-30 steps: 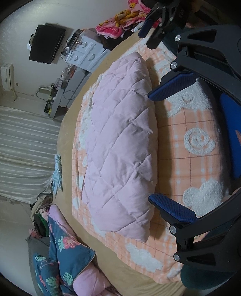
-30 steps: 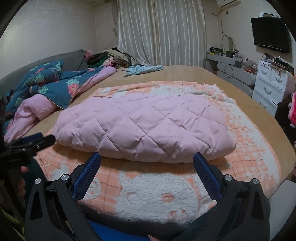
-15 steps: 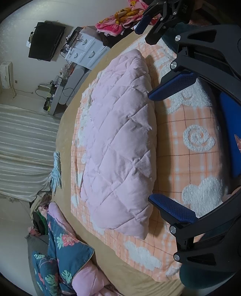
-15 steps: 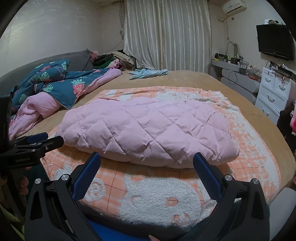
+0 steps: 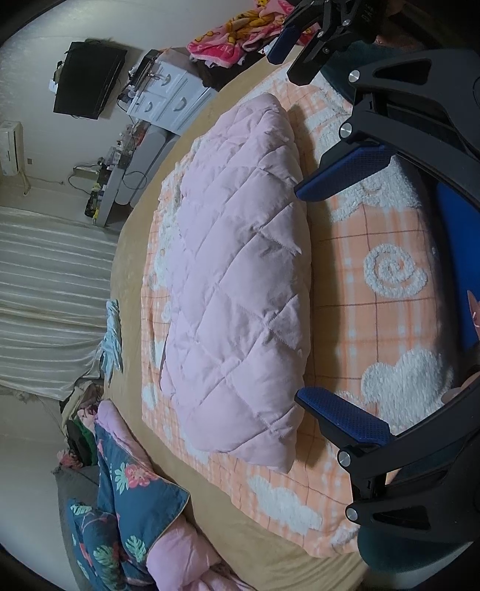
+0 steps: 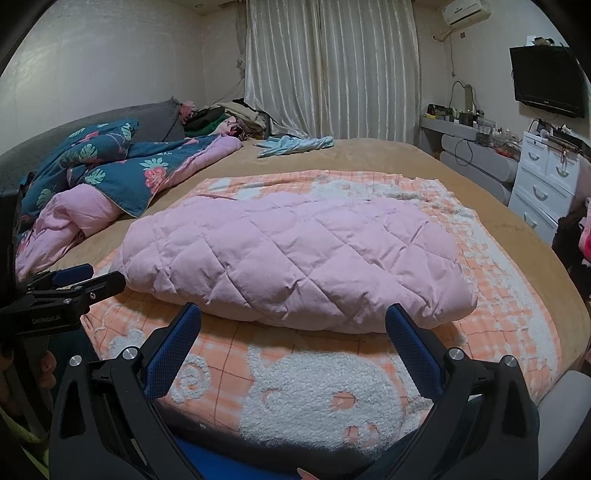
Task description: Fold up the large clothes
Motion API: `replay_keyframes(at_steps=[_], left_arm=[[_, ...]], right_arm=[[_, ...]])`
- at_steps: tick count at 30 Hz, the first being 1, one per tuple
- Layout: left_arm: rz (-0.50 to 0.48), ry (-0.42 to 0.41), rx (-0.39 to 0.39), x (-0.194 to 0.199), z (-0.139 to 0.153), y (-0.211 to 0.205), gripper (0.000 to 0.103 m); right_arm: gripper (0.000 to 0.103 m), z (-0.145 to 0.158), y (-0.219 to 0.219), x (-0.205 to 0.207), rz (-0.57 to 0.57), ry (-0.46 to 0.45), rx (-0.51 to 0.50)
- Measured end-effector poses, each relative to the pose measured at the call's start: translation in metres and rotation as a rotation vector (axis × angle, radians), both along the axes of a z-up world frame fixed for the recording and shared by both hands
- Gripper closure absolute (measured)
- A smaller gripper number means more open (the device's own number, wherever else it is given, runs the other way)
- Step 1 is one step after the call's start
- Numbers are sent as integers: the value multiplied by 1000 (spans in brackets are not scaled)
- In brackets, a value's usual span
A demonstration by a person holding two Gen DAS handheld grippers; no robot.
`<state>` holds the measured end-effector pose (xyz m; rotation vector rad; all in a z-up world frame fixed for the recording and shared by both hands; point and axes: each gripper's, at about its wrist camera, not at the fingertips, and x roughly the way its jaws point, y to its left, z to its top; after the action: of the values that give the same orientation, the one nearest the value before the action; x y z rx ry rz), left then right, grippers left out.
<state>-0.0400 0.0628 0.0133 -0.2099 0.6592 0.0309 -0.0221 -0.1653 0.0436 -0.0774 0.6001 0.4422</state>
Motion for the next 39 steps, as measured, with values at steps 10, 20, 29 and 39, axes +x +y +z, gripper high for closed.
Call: replay_keyframes(at_steps=[10, 20, 29, 39], left_arm=[[3, 1, 6, 0, 0, 1, 9], [4, 4, 10, 1, 2, -2, 9], [5, 3, 16, 1, 3, -2, 9], [4, -4, 24, 0, 6, -4, 9]], right_arm=[[4, 0, -1, 0, 0, 0, 2], [4, -1, -1, 0, -1, 2, -2], [4, -1, -1, 0, -1, 1, -2], [4, 0, -1, 0, -1, 1, 0]])
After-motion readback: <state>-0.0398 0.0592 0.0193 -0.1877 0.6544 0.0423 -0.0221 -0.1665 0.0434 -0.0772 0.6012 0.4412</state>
